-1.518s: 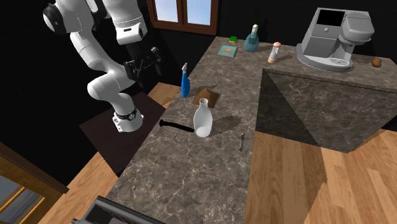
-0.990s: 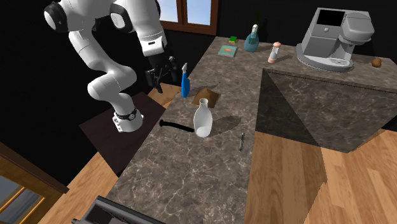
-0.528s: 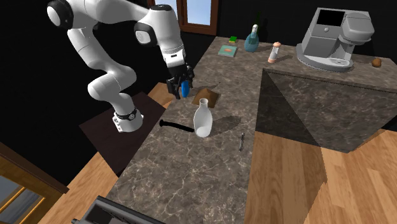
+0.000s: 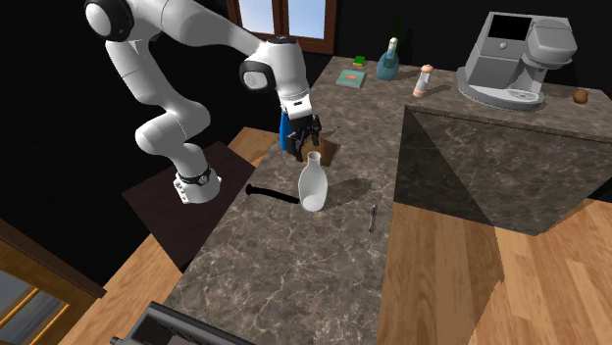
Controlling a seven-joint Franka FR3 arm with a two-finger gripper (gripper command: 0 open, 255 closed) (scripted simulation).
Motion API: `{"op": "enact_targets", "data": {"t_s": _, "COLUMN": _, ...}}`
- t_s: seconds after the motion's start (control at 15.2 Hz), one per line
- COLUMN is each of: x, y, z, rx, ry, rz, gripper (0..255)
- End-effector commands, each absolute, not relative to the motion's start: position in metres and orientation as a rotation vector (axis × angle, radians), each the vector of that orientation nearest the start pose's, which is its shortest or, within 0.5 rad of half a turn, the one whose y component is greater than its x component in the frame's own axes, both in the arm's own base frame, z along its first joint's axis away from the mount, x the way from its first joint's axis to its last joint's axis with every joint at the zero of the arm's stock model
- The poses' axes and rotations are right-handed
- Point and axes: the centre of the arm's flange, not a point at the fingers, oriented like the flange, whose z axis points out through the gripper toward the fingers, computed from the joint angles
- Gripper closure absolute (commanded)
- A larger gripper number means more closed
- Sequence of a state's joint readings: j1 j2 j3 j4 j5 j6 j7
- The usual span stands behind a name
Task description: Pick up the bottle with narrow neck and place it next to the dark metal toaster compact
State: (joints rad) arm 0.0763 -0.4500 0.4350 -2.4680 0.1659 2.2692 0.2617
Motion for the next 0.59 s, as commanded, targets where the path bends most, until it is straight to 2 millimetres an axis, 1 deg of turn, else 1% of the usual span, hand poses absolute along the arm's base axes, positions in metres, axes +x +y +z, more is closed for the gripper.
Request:
{"op": "enact_targets", "data": {"t_s": 0.0, "x": 0.378, "y": 0.233, "z": 0.453, "rx": -3.076, "ry": -0.212, "rz": -0.35, "gripper": 0}}
{"op": "enact_targets", "data": {"t_s": 0.4, "x": 0.385, "y": 0.234, "z": 0.422, "rx": -3.076, "ry": -0.212, "rz": -0.35, "gripper": 0}}
{"op": "enact_targets", "data": {"t_s": 0.53, "x": 0.386, "y": 0.234, "z": 0.419, "rx": -3.076, "ry": -0.212, "rz": -0.35, "gripper": 0}}
